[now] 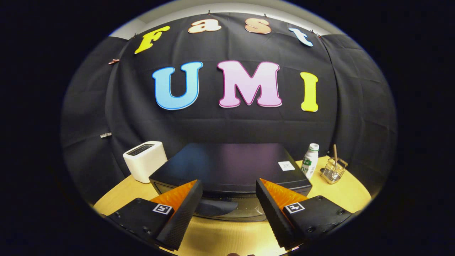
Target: Open the toaster oven, put the food inside, and close the toaster oven door.
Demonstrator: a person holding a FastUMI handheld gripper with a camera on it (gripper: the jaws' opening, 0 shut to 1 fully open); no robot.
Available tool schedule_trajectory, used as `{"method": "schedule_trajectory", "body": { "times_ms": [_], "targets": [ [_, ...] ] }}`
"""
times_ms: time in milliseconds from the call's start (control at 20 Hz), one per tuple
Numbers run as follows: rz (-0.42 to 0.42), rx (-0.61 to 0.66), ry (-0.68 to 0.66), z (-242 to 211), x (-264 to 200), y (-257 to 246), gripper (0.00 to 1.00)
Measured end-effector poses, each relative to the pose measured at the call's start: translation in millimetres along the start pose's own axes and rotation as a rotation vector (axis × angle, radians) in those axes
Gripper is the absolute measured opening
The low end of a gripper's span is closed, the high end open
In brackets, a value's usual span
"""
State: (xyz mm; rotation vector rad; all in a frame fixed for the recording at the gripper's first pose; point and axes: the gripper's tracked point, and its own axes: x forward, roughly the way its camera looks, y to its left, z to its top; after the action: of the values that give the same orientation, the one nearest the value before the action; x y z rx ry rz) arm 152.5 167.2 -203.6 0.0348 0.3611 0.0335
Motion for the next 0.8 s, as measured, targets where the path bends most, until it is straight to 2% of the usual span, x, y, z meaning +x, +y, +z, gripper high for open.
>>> {"method": "schedule_trajectory", "body": {
  "times_ms": [100,350,600,800],
  "targets": [
    [-0.009,0.015,0.043,-14,9,6,0.98],
    [-0.027,-0.072,0.027,-21,7,12,0.97],
    [-0.017,0.021,0.083,-37,-6,13,0.97],
    [-0.03,-0.009,0.092,-53,-31,12,0.97]
  ]
}}
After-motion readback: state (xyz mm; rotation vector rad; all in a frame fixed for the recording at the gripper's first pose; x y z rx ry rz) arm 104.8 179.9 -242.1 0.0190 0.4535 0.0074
